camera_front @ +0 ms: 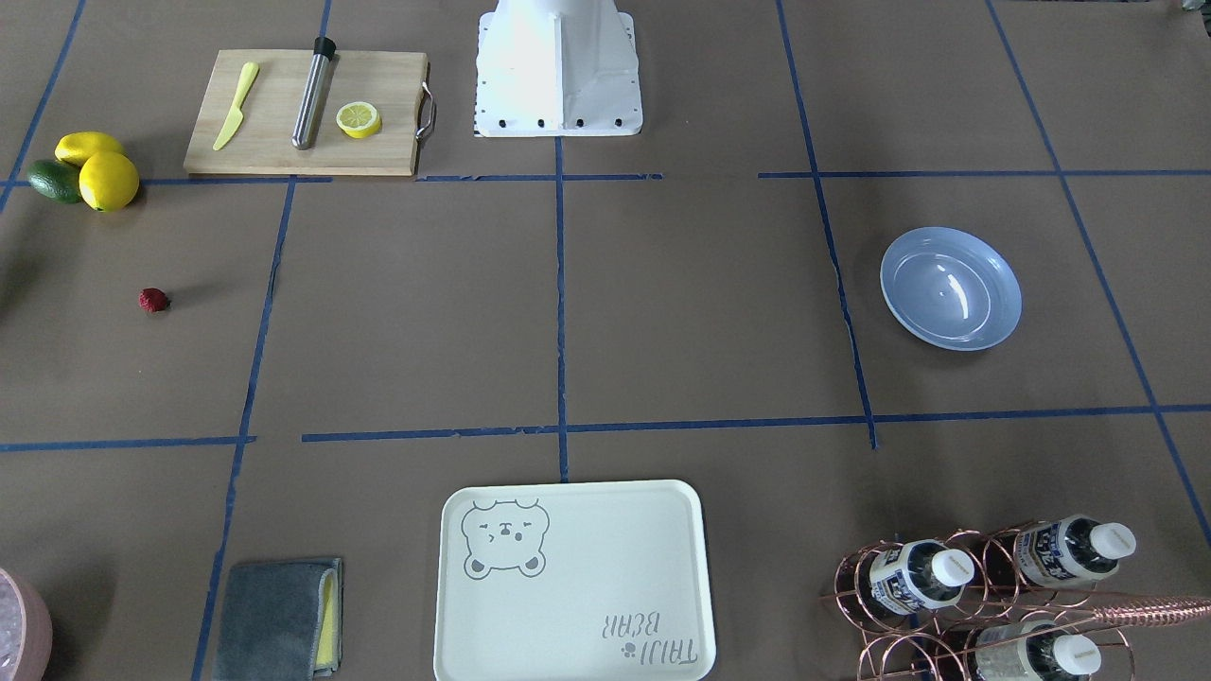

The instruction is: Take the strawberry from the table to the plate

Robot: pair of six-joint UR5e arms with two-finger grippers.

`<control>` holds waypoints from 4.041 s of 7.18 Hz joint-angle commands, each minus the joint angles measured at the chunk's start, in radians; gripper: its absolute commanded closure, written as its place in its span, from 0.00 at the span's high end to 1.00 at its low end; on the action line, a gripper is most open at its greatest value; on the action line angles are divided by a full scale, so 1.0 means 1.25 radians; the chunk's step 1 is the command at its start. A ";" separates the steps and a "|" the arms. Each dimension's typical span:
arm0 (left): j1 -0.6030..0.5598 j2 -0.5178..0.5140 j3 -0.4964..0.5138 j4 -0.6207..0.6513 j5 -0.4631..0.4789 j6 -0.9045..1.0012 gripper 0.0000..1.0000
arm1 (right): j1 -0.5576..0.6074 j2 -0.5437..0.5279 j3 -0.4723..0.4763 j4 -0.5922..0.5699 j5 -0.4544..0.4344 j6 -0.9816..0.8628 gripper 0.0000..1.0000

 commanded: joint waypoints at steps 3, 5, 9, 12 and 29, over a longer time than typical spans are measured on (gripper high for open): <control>0.000 -0.001 -0.005 -0.004 0.004 0.005 1.00 | 0.000 0.005 0.009 0.000 0.000 -0.002 1.00; 0.005 -0.010 -0.009 -0.027 0.006 0.006 1.00 | -0.004 0.033 0.015 0.015 0.000 0.006 1.00; 0.008 -0.020 0.021 -0.445 0.004 0.001 1.00 | -0.048 0.118 0.011 0.133 -0.003 0.022 1.00; 0.018 -0.017 0.094 -0.678 -0.006 -0.085 1.00 | -0.047 0.131 0.005 0.158 -0.001 0.088 1.00; 0.500 0.017 0.206 -1.099 0.138 -0.879 0.00 | -0.047 0.129 0.002 0.157 0.010 0.096 1.00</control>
